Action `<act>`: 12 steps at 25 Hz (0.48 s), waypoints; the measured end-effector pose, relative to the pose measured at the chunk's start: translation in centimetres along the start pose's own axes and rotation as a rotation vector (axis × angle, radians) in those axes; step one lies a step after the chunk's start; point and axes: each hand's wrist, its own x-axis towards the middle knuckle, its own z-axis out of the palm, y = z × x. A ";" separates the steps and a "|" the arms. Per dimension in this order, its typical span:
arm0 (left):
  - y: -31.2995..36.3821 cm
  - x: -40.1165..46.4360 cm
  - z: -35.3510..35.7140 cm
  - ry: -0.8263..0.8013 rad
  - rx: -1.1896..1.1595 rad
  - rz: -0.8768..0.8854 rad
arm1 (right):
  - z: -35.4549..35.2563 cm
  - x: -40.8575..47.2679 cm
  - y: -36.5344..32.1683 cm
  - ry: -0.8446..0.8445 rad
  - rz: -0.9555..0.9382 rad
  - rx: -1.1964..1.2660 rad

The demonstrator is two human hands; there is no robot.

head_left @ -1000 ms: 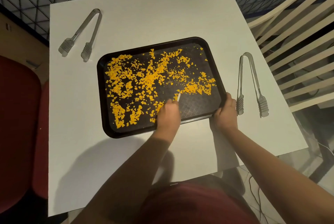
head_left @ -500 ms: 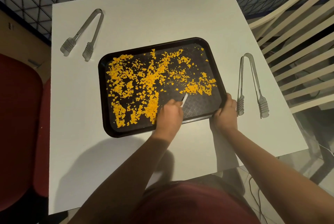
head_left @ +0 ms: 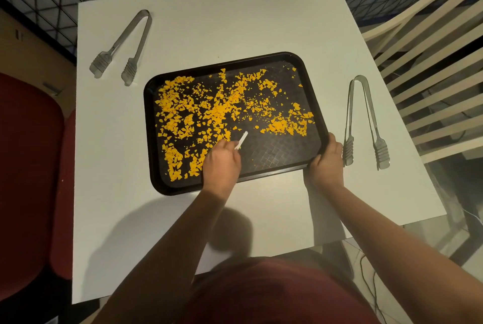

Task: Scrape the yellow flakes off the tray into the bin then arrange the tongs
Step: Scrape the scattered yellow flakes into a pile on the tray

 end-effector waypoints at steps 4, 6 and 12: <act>0.3 -0.4 -0.9 -0.113 -0.099 0.081 | 0.0 0.0 0.0 0.006 -0.006 0.008; 0.0 -1.2 -0.7 -0.225 -0.043 0.124 | -0.1 -0.1 0.0 0.004 -0.019 0.004; -2.0 -2.7 -0.7 -0.176 0.165 0.004 | -0.1 0.0 0.3 -0.005 -0.025 0.000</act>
